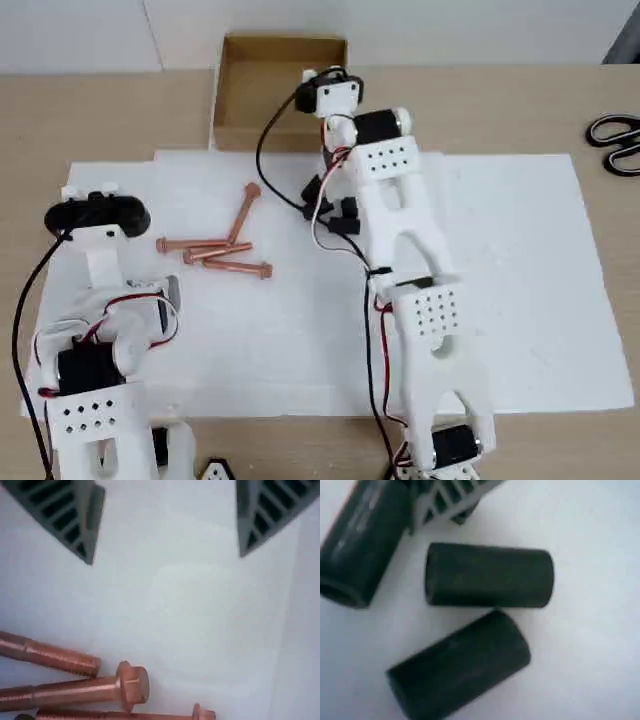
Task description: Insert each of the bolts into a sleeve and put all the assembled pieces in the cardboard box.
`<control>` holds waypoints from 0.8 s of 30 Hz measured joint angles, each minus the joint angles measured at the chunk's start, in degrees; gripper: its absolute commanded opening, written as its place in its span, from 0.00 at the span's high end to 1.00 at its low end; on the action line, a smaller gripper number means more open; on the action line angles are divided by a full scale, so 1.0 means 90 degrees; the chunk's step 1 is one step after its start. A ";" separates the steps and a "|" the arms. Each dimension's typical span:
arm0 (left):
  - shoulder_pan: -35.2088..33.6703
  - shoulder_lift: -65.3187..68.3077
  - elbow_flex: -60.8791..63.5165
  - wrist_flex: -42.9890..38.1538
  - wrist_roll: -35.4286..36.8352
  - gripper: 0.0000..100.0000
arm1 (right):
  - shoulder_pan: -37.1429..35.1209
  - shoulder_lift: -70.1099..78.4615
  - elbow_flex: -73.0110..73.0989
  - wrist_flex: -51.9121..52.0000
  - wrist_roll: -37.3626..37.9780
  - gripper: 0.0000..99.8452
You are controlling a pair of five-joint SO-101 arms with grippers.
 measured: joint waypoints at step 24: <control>0.0000 0.0000 0.0000 0.0000 0.0000 0.82 | 0.0020 0.0869 -0.0410 0.0000 0.0000 0.81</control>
